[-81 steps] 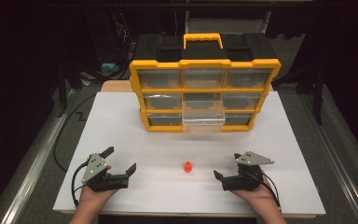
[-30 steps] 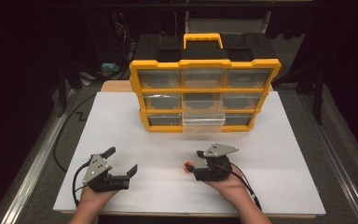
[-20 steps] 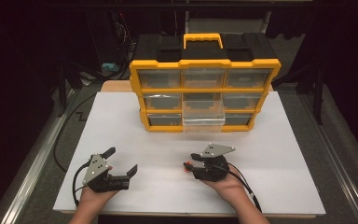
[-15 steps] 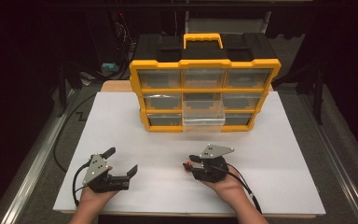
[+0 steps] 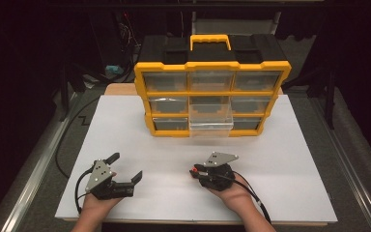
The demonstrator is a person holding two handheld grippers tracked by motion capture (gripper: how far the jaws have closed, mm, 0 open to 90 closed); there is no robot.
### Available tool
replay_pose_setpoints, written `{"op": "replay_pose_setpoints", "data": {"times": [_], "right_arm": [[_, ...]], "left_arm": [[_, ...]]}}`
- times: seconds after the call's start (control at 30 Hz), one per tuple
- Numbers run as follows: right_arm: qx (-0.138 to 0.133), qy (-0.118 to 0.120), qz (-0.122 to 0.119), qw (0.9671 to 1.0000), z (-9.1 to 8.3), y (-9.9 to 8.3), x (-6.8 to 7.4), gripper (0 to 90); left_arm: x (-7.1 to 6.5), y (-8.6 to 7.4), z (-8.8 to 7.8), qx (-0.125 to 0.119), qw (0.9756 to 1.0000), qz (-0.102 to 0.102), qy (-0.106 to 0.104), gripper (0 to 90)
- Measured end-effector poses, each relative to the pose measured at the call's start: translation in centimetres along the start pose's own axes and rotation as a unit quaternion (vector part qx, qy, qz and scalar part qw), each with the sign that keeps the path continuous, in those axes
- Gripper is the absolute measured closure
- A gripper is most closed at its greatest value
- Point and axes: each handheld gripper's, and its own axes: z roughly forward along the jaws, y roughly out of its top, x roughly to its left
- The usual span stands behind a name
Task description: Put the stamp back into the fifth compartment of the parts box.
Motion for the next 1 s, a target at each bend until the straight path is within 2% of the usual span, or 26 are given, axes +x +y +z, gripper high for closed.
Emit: {"op": "replay_pose_setpoints", "data": {"times": [0.63,1.0], "right_arm": [[0.01,-0.016,-0.012,0.9997,0.1,0.0,0.1,73.6],[0.003,-0.014,-0.008,0.9999,-1.1,-0.4,-0.2,73.7]], "left_arm": [[0.0,0.0,0.0,0.0,1.0,-0.001,0.0,0.3],[0.0,0.0,0.0,-0.001,1.0,-0.003,-0.006,0.3]]}}
